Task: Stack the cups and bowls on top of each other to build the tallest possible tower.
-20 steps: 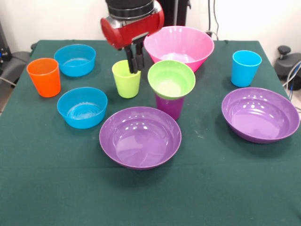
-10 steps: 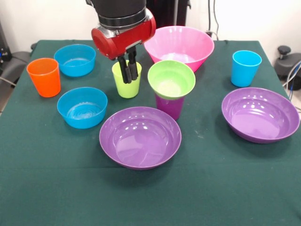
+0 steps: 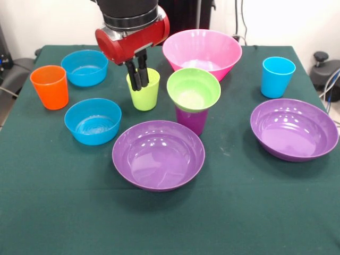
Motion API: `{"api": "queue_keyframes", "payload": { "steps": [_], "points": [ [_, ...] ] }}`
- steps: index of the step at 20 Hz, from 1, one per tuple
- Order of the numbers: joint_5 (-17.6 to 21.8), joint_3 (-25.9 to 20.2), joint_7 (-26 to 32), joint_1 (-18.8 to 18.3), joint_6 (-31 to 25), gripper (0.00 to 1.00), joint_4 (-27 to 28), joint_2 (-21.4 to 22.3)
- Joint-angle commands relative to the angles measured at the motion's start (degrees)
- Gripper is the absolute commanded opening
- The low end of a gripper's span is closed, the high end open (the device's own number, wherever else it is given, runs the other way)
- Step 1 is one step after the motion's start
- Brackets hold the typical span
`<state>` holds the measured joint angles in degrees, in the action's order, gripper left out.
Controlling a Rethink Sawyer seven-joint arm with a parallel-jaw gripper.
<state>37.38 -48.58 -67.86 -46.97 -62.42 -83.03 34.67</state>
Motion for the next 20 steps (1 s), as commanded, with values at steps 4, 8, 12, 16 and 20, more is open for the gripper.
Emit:
{"api": "queue_keyframes", "payload": {
  "steps": [4,8,12,16,20],
  "points": [
    [2.11,-0.19,18.58,1.28,-7.59,0.0,3.57,-1.03],
    [2.86,-0.05,18.18,1.25,-6.74,0.0,3.28,-1.26],
    [2.64,-0.18,18.04,0.9,-6.54,0.0,2.32,-0.59],
    [2.72,-0.19,18.05,0.86,-6.35,0.0,2.17,-0.51],
    [2.59,-0.28,18.16,0.62,-6.36,0.0,1.75,-0.26]
  ]
}}
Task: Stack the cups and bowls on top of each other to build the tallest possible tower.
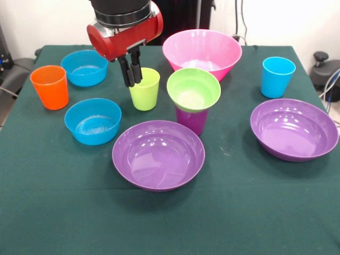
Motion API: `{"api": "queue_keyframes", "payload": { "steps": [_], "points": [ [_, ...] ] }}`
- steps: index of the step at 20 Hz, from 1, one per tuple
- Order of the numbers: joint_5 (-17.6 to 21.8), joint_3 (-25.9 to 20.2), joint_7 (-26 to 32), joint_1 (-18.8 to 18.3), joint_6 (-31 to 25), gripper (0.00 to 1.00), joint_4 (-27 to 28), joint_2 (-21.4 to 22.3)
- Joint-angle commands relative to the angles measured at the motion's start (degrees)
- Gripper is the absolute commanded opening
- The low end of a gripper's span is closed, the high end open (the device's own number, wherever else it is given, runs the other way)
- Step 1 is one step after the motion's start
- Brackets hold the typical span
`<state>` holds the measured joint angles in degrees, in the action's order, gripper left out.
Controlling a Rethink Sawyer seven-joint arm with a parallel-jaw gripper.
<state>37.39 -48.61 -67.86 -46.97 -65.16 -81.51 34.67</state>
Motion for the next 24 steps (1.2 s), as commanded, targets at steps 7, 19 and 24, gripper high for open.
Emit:
{"api": "queue_keyframes", "payload": {
  "steps": [7,19,24],
  "points": [
    [2.66,-0.26,18.02,0.74,-3.59,0.0,0.31,-0.32],
    [2.52,-0.45,17.94,0.59,-3.71,0.0,0.21,-0.2],
    [2.76,-0.33,17.71,1.26,-4.2,0.0,1.36,-0.2]
  ]
}}
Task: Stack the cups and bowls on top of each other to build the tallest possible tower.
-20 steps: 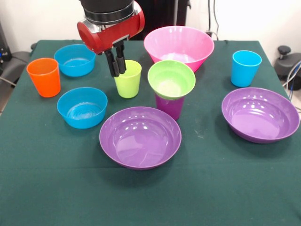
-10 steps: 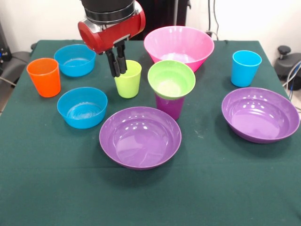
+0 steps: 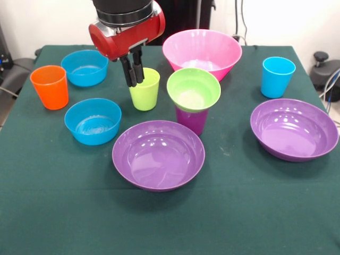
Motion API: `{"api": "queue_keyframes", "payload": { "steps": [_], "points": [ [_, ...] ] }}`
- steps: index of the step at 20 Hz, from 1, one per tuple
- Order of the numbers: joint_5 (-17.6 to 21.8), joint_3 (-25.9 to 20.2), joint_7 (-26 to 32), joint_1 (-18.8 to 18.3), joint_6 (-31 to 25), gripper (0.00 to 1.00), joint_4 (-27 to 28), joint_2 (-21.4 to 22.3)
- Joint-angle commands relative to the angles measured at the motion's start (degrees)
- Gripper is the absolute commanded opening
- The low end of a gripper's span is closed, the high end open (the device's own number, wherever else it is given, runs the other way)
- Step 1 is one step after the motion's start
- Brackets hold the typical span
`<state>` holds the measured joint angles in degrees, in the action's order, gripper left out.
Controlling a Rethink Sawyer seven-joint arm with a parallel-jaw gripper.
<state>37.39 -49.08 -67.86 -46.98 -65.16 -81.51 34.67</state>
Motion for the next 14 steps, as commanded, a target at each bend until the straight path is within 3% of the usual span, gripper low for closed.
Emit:
{"api": "queue_keyframes", "payload": {
  "steps": [1,8,14],
  "points": [
    [2.9,0.19,17.56,1.55,-4.28,0.0,1.79,-0.21],
    [4.56,1.45,18.1,4.42,-6.14,0.0,8.5,-4.13],
    [4.2,1.72,19.81,4.93,-8.11,0.0,11.02,-5.11]
  ]
}}
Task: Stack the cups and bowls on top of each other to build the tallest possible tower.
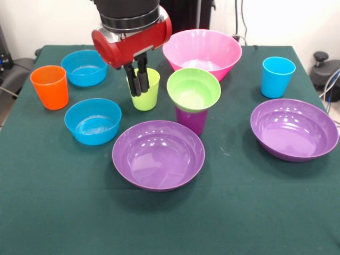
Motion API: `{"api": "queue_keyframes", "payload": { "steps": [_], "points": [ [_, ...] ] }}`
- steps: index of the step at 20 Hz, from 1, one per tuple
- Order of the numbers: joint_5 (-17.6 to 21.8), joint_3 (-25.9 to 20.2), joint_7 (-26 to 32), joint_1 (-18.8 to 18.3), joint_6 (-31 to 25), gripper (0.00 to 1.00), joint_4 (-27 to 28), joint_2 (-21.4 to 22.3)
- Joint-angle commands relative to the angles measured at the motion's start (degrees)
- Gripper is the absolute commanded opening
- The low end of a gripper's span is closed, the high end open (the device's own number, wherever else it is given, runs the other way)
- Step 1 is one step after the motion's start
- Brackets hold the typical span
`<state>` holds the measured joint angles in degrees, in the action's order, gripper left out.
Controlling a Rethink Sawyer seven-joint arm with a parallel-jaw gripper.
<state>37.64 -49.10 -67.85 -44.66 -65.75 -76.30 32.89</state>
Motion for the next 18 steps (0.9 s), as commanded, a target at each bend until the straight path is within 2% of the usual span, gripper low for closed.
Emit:
{"api": "queue_keyframes", "payload": {
  "steps": [1,18],
  "points": [
    [3.78,1.69,19.9,2.55,-7.71,0.0,5.8,-3.23],
    [4.0,1.51,19.54,1.98,-6.54,0.0,4.74,-3.32]
  ]
}}
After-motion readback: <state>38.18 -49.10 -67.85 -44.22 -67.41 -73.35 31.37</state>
